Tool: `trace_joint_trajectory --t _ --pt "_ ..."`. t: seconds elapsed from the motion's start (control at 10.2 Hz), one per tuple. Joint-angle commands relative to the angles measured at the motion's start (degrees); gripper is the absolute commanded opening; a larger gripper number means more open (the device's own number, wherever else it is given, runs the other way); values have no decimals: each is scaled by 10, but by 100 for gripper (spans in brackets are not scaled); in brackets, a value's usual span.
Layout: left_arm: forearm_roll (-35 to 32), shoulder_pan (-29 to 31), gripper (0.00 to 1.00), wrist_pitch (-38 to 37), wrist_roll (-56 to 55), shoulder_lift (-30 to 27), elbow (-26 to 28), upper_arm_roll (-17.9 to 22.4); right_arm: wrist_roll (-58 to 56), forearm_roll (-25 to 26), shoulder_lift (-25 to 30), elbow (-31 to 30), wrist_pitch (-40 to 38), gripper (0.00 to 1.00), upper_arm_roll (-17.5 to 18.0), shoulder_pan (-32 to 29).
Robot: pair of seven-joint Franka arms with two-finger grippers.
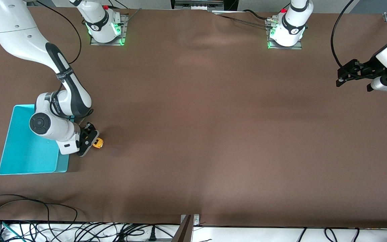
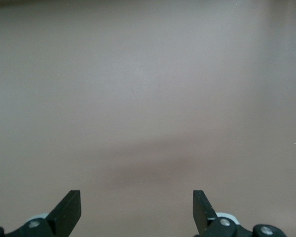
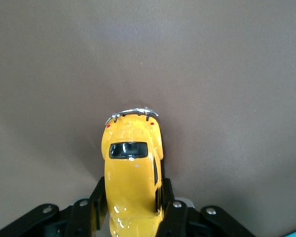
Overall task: Wind up and store yellow beetle car
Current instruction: 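Close the right gripper on the yellow car and lift it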
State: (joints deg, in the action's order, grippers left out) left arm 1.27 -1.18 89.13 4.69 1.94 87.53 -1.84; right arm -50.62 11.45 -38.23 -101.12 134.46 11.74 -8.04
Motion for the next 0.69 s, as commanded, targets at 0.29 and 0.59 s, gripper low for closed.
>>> trace_joint_trajectory --t 0.29,0.59 --pt "8 0 100 -13 -5 8 -18 -3 1 4 20 73 -76 0 20 2" --pt "8 0 100 -13 -3 8 -18 -3 2 -1 21 204 -233 0 46 1"
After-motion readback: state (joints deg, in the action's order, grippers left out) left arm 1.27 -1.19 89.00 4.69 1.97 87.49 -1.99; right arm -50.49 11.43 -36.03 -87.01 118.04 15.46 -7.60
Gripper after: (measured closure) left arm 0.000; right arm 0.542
